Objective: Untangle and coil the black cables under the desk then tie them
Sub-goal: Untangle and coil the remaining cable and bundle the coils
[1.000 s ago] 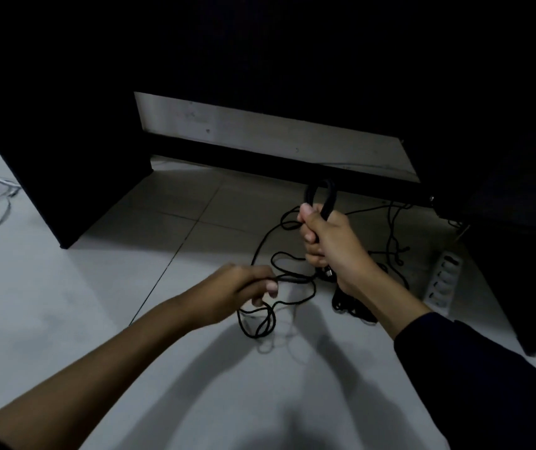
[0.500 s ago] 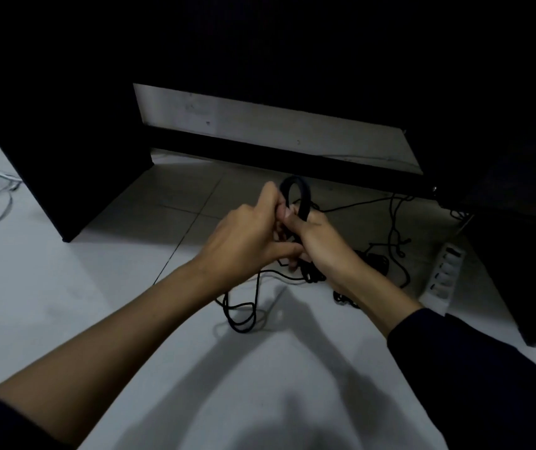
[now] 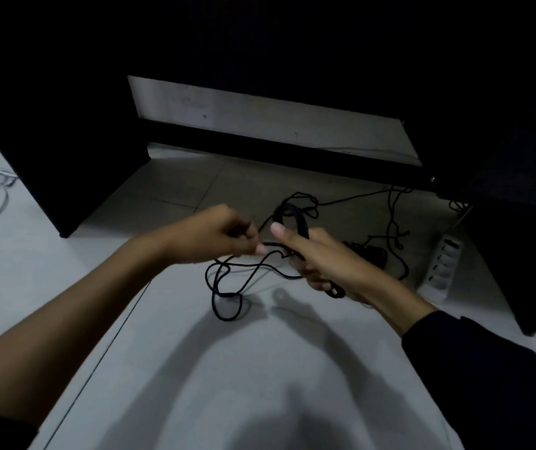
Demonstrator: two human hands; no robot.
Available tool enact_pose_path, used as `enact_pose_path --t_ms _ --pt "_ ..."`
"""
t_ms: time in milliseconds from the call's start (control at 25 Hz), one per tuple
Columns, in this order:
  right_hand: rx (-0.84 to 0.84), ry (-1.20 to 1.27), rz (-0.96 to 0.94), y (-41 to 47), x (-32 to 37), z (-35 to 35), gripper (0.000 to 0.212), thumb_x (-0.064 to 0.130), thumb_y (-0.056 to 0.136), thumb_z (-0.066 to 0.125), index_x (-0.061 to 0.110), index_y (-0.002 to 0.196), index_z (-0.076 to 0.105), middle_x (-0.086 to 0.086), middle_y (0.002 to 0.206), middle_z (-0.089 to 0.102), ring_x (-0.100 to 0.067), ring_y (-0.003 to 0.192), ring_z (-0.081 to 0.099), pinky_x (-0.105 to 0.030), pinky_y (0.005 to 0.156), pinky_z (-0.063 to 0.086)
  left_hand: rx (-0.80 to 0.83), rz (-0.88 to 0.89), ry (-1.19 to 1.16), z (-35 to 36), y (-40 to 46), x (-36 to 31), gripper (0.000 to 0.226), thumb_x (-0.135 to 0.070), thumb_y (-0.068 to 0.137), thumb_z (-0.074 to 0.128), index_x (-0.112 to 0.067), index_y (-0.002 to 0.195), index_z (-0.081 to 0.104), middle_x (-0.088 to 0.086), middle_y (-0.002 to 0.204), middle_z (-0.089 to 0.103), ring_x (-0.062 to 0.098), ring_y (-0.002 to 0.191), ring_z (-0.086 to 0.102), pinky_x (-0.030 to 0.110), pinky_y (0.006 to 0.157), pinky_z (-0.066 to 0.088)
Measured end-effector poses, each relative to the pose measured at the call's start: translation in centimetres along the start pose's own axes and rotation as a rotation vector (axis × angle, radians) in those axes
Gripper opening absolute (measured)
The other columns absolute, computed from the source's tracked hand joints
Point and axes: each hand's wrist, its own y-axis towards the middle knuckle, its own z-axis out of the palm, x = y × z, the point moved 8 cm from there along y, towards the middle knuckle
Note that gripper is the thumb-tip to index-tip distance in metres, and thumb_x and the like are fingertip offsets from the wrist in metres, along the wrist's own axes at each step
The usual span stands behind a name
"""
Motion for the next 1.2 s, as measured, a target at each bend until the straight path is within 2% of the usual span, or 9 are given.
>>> enact_pose_path --t_ms 80,200,400,520,600,800,920,1040,1200 --pt "0.03 -0.077 -0.037 -0.2 0.5 0.5 0.046 0.064 0.084 0.056 0.022 0.065 0.051 0.005 0.051 0.027 -0.012 0.043 0.019 -0.022 0.039 0.018 -0.094 0.035 -0.111 -1.0 0.0 -0.9 0.012 -0.027 0.087 0.066 -0.015 0.086 0.065 0.012 0.075 0.06 0.014 0.064 0.052 0.019 0.062 0.043" --pt "0.0 -0.13 -0.068 -0.2 0.5 0.8 0.047 0.054 0.088 0.059 0.023 0.061 0.035 0.003 0.05 0.031 -0.01 0.038 0.021 -0.02 0.037 0.02 -0.269 0.02 -0.434 -2.0 0.2 -1.0 0.018 -0.019 0.082 0.069 -0.012 0.087 0.054 0.007 0.069 0.051 0.009 0.059 0.051 0.017 0.057 0.042" --pt "-0.088 -0.197 -0.224 0.0 1.2 2.0 0.039 0.033 0.092 0.061 -0.003 0.083 0.05 -0.004 0.06 0.044 -0.012 0.045 0.045 -0.024 0.043 0.037 -0.486 -0.053 -0.9 -0.5 0.9 -0.2 0.02 -0.012 0.089 0.062 -0.014 0.086 0.043 0.001 0.063 0.047 0.009 0.055 0.047 0.024 0.06 0.04" --pt "-0.112 -0.079 -0.2 0.3 0.5 2.3 0.027 0.027 0.095 0.059 0.002 0.084 0.055 0.018 0.046 0.049 0.004 0.039 0.047 -0.008 0.039 0.034 -0.531 -0.103 -1.017 0.6 1.0 0.5 0.02 -0.018 0.091 0.062 -0.012 0.098 0.045 0.001 0.073 0.052 0.008 0.061 0.054 0.023 0.064 0.048" --pt "-0.115 -0.033 -0.188 0.5 0.2 2.5 0.027 0.027 0.096 0.057 0.002 0.087 0.06 0.017 0.05 0.058 0.006 0.039 0.049 -0.005 0.039 0.033 -0.544 -0.132 -1.086 1.0 1.1 0.8 0.026 -0.019 0.09 0.062 -0.009 0.106 0.045 0.001 0.083 0.052 0.008 0.07 0.056 0.018 0.066 0.053" --pt "-0.057 0.176 -0.079 1.2 -1.2 3.3 0.019 0.03 0.097 0.053 0.015 0.086 0.054 0.007 0.051 0.043 -0.006 0.038 0.028 -0.017 0.035 0.025 -0.609 -0.107 -0.893 0.7 1.3 -0.2 0.026 -0.018 0.088 0.066 -0.009 0.107 0.05 -0.001 0.089 0.052 0.003 0.075 0.057 0.013 0.06 0.049" --pt "-0.053 0.332 -0.072 1.5 -1.2 3.3 0.026 0.031 0.098 0.051 0.022 0.075 0.055 0.008 0.051 0.039 -0.006 0.036 0.025 -0.018 0.034 0.024 -0.546 -0.117 -0.861 1.2 1.2 -0.5 0.04 -0.041 0.092 0.054 -0.01 0.117 0.052 0.001 0.102 0.059 0.011 0.097 0.06 0.017 0.072 0.05" --pt "-0.108 0.465 -0.124 1.9 -0.4 1.8 0.038 0.036 0.096 0.054 0.025 0.059 0.053 0.003 0.049 0.038 -0.006 0.033 0.028 -0.017 0.034 0.027 -0.242 -0.135 -0.948 5.3 0.6 -0.7 0.064 -0.061 0.095 0.02 -0.011 0.099 0.06 0.003 0.078 0.067 0.014 0.075 0.068 0.024 0.068 0.055" --pt "-0.229 0.347 -0.18 2.2 -0.1 -0.6 0.04 0.043 0.095 0.054 0.014 0.067 0.054 -0.001 0.052 0.043 -0.011 0.042 0.038 -0.023 0.042 0.035 -0.228 -0.124 -0.662 7.5 -0.4 0.6 0.048 -0.048 0.099 0.032 -0.01 0.097 0.061 -0.005 0.075 0.06 0.009 0.067 0.054 0.022 0.063 0.05"
